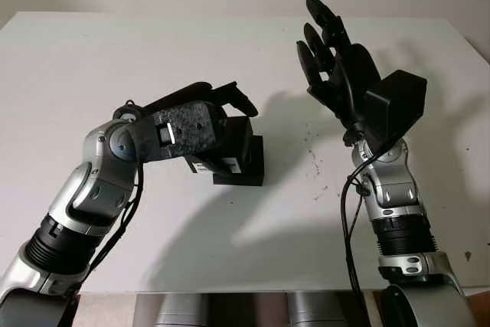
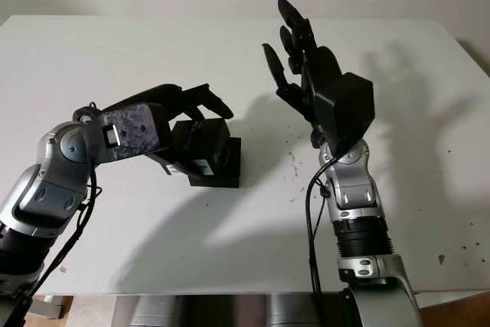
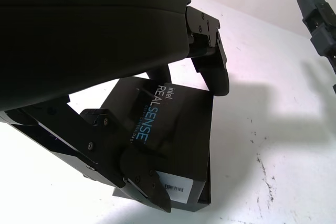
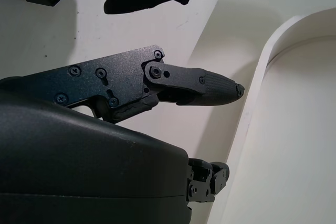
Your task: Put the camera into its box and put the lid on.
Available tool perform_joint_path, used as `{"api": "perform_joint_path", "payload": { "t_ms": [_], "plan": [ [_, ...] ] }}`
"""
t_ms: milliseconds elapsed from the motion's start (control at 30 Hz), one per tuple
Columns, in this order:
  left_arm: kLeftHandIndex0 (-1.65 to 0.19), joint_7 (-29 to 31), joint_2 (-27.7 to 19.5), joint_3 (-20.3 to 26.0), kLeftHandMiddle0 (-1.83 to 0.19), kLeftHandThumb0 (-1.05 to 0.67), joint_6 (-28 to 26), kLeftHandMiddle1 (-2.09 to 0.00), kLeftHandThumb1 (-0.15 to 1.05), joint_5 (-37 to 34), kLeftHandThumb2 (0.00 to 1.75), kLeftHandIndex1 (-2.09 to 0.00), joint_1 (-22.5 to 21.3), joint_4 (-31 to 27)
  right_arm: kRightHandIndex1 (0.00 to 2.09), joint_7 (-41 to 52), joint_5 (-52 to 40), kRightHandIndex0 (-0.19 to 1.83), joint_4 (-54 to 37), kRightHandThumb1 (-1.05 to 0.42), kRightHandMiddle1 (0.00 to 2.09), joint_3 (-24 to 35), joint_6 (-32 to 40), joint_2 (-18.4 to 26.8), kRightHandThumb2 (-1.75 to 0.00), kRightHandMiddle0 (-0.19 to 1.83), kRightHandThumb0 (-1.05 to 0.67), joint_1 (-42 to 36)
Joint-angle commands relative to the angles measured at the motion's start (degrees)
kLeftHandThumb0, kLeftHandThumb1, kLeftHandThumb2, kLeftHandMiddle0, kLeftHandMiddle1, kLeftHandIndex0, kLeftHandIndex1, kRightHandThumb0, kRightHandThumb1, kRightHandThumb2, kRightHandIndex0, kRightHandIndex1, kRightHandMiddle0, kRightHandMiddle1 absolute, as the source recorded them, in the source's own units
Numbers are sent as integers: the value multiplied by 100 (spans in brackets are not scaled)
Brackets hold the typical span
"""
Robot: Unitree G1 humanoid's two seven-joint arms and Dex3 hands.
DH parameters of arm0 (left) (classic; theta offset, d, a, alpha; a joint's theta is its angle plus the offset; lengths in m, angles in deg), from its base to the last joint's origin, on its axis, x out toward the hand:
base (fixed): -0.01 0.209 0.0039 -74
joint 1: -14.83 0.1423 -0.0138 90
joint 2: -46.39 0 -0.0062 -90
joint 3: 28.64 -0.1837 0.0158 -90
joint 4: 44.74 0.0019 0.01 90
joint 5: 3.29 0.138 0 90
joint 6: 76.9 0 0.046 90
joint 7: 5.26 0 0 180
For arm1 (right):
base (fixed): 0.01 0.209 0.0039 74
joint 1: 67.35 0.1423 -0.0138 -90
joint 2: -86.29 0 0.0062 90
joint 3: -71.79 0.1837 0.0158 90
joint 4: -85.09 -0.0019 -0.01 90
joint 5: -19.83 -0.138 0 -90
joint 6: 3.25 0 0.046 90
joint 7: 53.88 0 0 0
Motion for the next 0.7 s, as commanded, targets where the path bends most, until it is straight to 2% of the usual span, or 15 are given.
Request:
{"api": "perform_joint_path", "payload": {
  "t_ms": [0,167,367,667],
  "plan": [
    [-32,1,62,-85,-50,-8,-38,-142,95,56,6,-149,-132,41,5,-15,-14,10,-80,-105,29,-13,-19,-34,-51,1,-60,-13],
    [-34,-202,250,-105,-49,-8,105,-148,93,78,5,-152,-48,118,6,-43,51,11,-98,-105,30,-21,-59,-16,-52,3,-61,-43],
    [-30,-276,362,-241,-49,-11,-48,-159,94,299,6,-156,-74,96,5,-43,22,11,-128,-105,30,-18,-18,-49,-52,1,-61,-64],
    [-30,-305,379,-278,-48,-11,83,-160,94,444,5,-154,-93,240,6,-60,21,11,-125,-105,30,-9,14,-55,-51,2,-62,-69]
  ]
}}
